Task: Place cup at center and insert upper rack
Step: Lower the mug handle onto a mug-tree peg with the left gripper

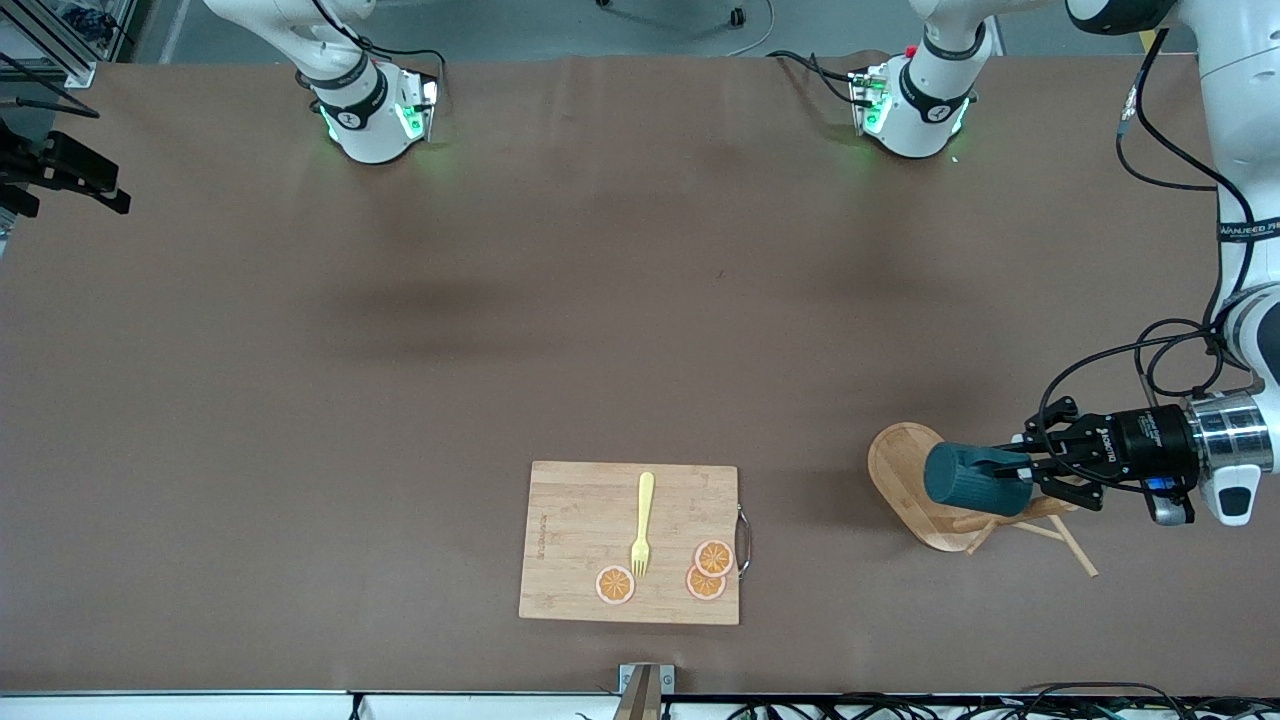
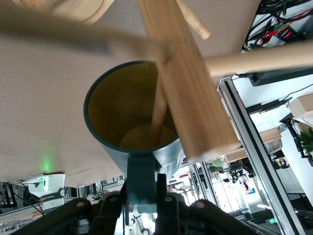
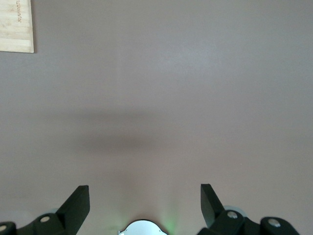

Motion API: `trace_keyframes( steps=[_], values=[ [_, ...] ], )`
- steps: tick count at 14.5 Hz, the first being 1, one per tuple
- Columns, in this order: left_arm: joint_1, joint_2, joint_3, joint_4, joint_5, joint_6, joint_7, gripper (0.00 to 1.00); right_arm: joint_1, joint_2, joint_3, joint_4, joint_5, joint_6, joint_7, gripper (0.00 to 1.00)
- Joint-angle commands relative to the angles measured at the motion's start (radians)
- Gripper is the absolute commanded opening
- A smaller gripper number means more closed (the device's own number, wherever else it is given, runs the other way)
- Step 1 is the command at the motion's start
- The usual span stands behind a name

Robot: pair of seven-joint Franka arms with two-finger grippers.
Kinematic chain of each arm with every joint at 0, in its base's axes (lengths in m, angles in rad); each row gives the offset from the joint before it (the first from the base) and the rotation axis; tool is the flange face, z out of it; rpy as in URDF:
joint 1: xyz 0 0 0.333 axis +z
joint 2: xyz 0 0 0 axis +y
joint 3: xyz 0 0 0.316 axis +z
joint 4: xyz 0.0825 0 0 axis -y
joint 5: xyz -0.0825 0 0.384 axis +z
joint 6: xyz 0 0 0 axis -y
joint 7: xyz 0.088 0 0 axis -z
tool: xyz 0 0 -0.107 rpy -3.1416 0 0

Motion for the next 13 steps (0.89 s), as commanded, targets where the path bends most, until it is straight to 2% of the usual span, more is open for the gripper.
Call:
trace_keyframes(
  steps=[1,4,8,9,10,11,12,13],
  values=[
    [0.019,0.013,-0.007,0.011,-0.035,-0.022,0.032,0.01,-0.001,-0.023,-0.001,-0.024,0.011,0.010,-0.011,1.00],
    [0.020,0.021,-0.006,0.011,-0.035,-0.022,0.037,0.03,-0.001,-0.023,-0.001,-0.024,0.011,0.010,-0.011,1.00],
    [0.040,0.030,-0.007,0.011,-0.036,-0.022,0.037,0.30,-0.001,-0.023,-0.001,-0.024,0.013,0.010,-0.011,1.00],
    [0.042,0.030,-0.007,0.011,-0.036,-0.022,0.037,0.39,-0.001,-0.023,-0.001,-0.024,0.011,0.010,-0.011,1.00],
    [0.042,0.032,-0.007,0.011,-0.036,-0.022,0.035,0.55,-0.001,-0.023,-0.001,-0.024,0.011,0.011,-0.011,1.00],
    [0.042,0.030,-0.007,0.011,-0.035,-0.022,0.035,0.72,-0.002,-0.023,-0.001,-0.024,0.011,0.010,-0.011,1.00],
    [0.042,0.029,-0.007,0.013,-0.033,-0.022,0.034,0.98,-0.002,-0.023,-0.001,-0.024,0.011,0.011,-0.011,1.00],
    [0.042,0.026,-0.007,0.013,-0.033,-0.022,0.032,1.00,-0.002,-0.023,-0.001,-0.024,0.011,0.010,-0.011,1.00]
  ],
)
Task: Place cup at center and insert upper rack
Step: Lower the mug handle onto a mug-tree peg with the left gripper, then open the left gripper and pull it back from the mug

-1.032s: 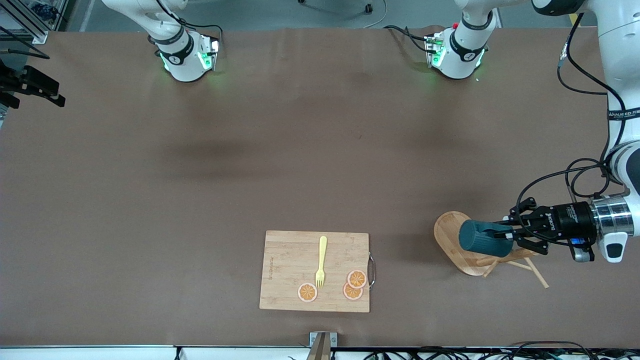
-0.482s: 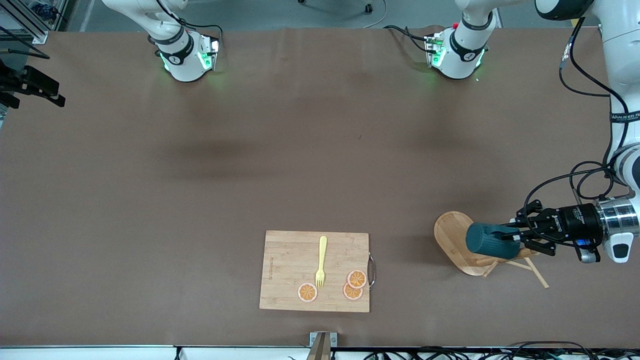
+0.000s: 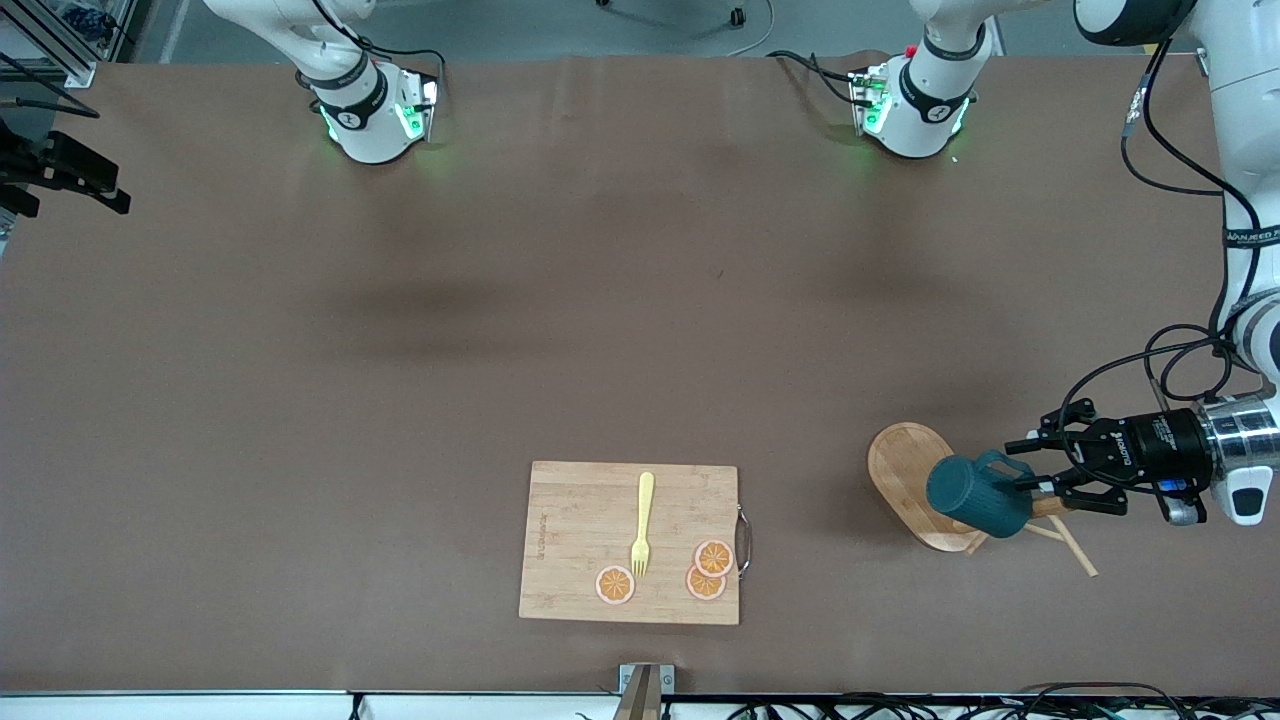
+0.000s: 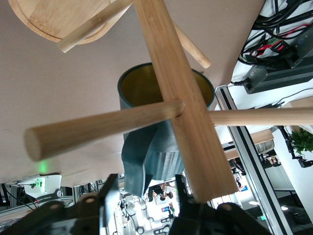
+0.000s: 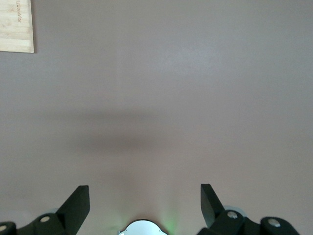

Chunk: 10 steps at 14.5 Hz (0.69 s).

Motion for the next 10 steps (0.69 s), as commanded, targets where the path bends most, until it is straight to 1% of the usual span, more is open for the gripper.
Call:
trace_keyframes(
  steps=[1,3,5,6,9,10],
  values=[
    [0.006,-0.009,-0.008,0.015,-0.016,-0.016,0.002,1.00,-0.002,-0.023,-0.001,-0.024,0.011,0.011,-0.010,1.00],
    [-0.009,-0.046,-0.008,0.016,-0.003,-0.016,-0.001,1.00,-0.002,-0.023,-0.001,-0.024,0.011,0.009,-0.010,1.00],
    [-0.052,-0.106,-0.008,0.016,0.112,-0.016,-0.012,1.00,-0.001,-0.023,-0.001,-0.024,0.011,0.011,-0.010,1.00],
    [-0.055,-0.133,-0.011,0.018,0.169,-0.016,-0.014,1.00,-0.002,-0.023,-0.001,-0.024,0.011,0.009,-0.010,1.00],
    [-0.061,-0.235,-0.077,0.018,0.365,-0.016,-0.012,1.00,-0.002,-0.023,-0.001,-0.024,0.011,0.011,-0.010,1.00],
    [-0.060,-0.273,-0.118,0.016,0.449,-0.018,-0.007,1.00,-0.002,-0.023,-0.001,-0.024,0.013,0.011,-0.010,1.00]
  ],
)
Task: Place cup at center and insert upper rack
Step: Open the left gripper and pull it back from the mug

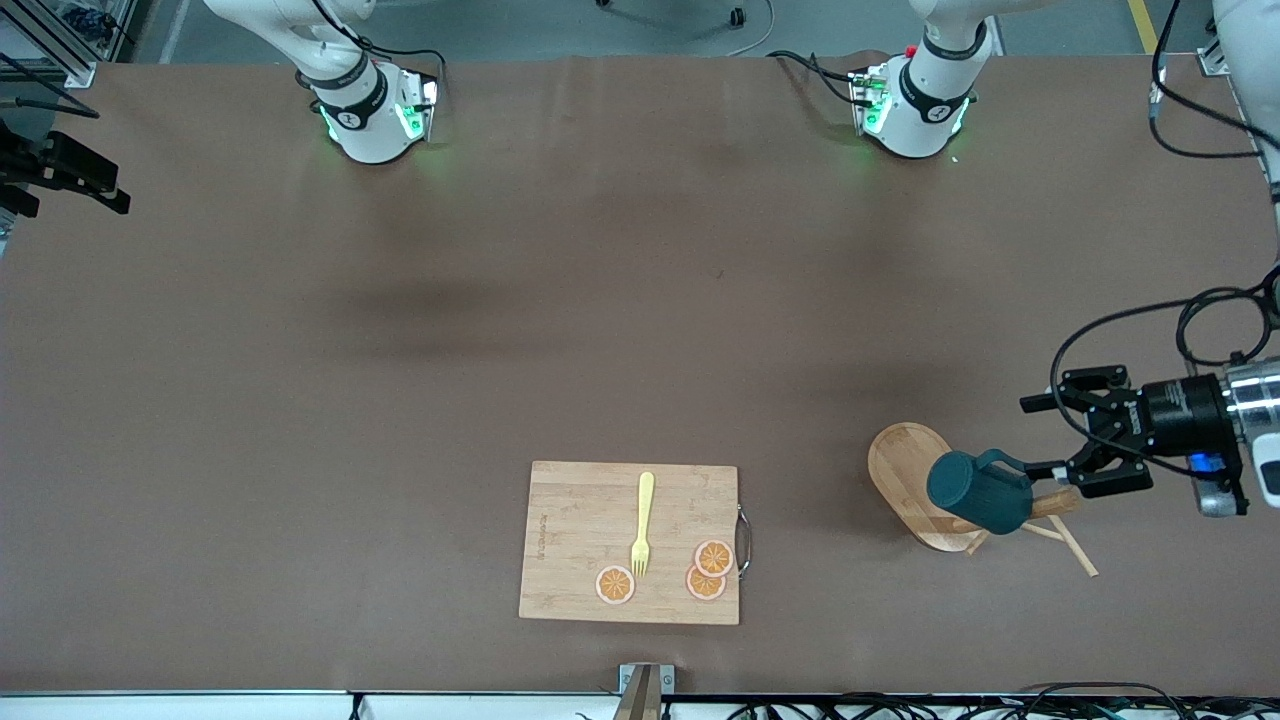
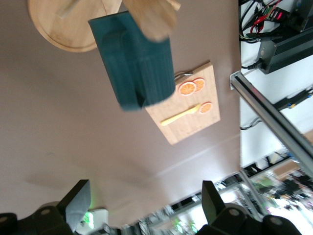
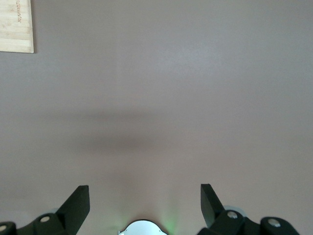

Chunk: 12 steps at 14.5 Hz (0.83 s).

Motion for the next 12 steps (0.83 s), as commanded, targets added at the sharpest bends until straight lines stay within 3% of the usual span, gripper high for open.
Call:
trace_keyframes(
  steps=[1,3,6,10,12],
  values=[
    [0.003,-0.113,-0.079,-0.027,0.208,-0.010,0.001,1.00,-0.002,-0.023,-0.002,-0.024,0.011,0.011,-0.010,1.00],
    [0.005,-0.159,-0.135,-0.028,0.371,-0.068,0.002,1.00,-0.002,-0.023,-0.001,-0.024,0.011,0.009,-0.010,1.00],
    [0.000,-0.225,-0.187,-0.037,0.508,-0.131,0.013,1.00,-0.001,-0.023,-0.001,-0.024,0.013,0.011,-0.010,1.00],
    [-0.087,-0.369,-0.158,-0.151,0.710,-0.133,0.288,1.00,-0.001,-0.023,-0.002,-0.024,0.011,0.009,-0.010,1.00],
    [-0.099,-0.445,-0.140,-0.233,0.752,-0.130,0.454,1.00,-0.001,-0.023,-0.001,-0.024,0.011,0.009,-0.010,1.00]
  ],
)
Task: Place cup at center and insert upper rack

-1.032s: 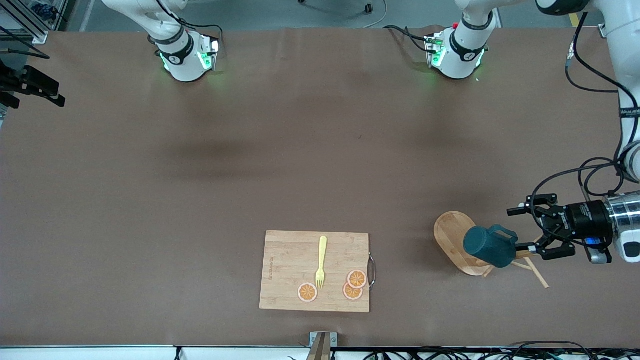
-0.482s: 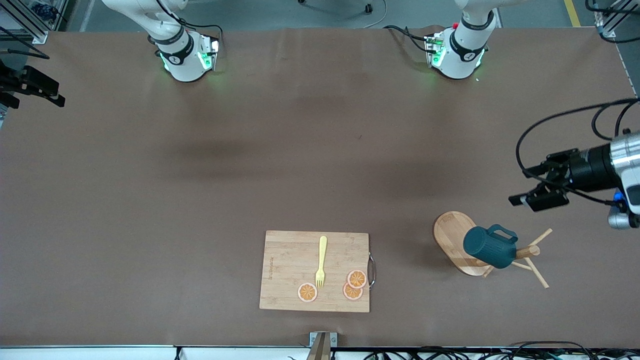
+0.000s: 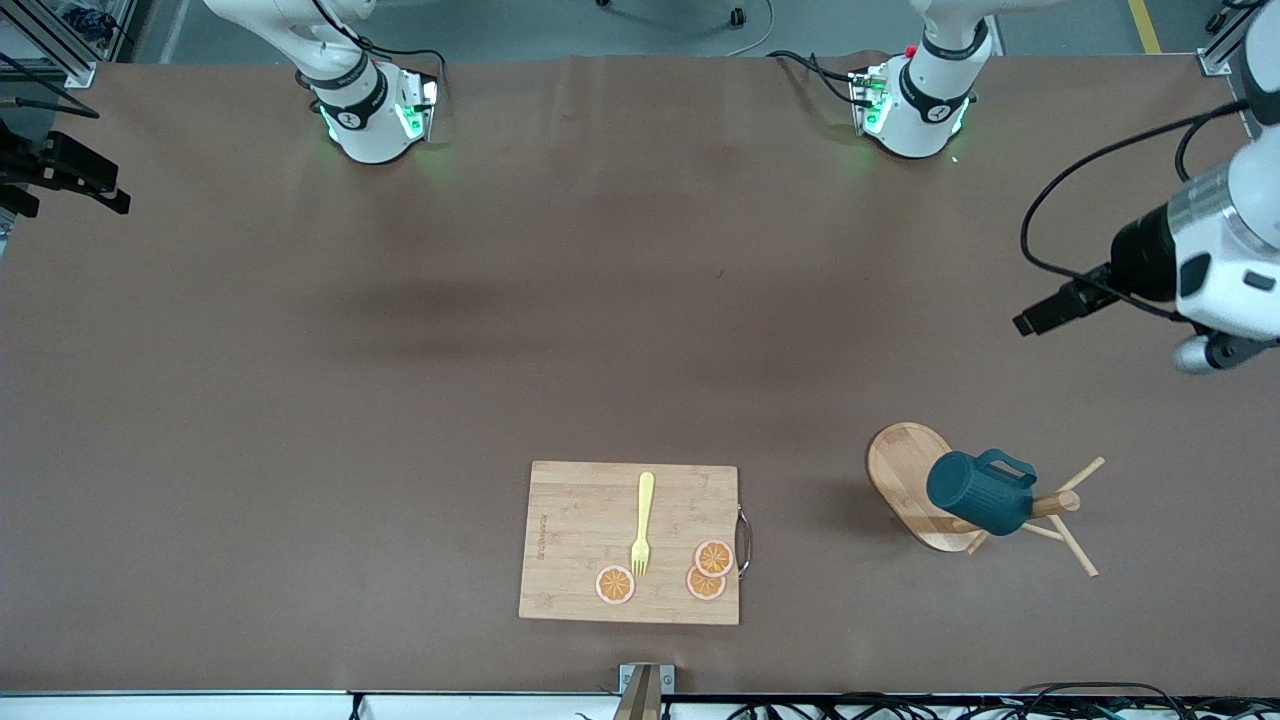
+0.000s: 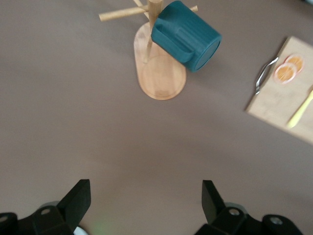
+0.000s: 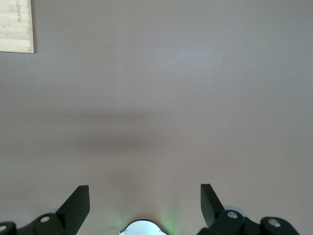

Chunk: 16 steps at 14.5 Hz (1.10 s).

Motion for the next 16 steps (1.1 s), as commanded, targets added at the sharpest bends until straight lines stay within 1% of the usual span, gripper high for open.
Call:
trace_keyframes(
  steps=[1,4,6,8,10,14,16],
  values=[
    [-0.010,-0.134,0.034,-0.147,0.040,0.009,0.183,1.00,-0.001,-0.023,-0.001,-0.024,0.011,0.010,-0.010,1.00],
    [-0.018,-0.211,0.034,-0.246,0.042,0.043,0.240,1.00,-0.001,-0.023,-0.001,-0.025,0.011,0.009,-0.010,1.00],
    [-0.018,-0.272,0.034,-0.330,0.042,0.095,0.350,1.00,0.001,-0.023,-0.001,-0.024,0.011,0.009,-0.010,1.00],
    [-0.049,-0.332,0.053,-0.407,0.040,0.141,0.374,1.00,0.001,-0.023,-0.001,-0.025,0.011,0.009,-0.010,1.00],
    [-0.093,-0.334,0.105,-0.405,0.040,0.141,0.374,1.00,0.001,-0.023,-0.001,-0.025,0.011,0.009,-0.010,1.00],
    [-0.098,-0.326,0.120,-0.386,0.031,0.140,0.380,1.00,0.001,-0.023,-0.001,-0.024,0.011,0.009,-0.010,1.00],
    [-0.107,-0.315,0.142,-0.365,0.031,0.135,0.390,1.00,0.003,-0.023,-0.001,-0.024,0.011,0.009,-0.010,1.00]
  ],
)
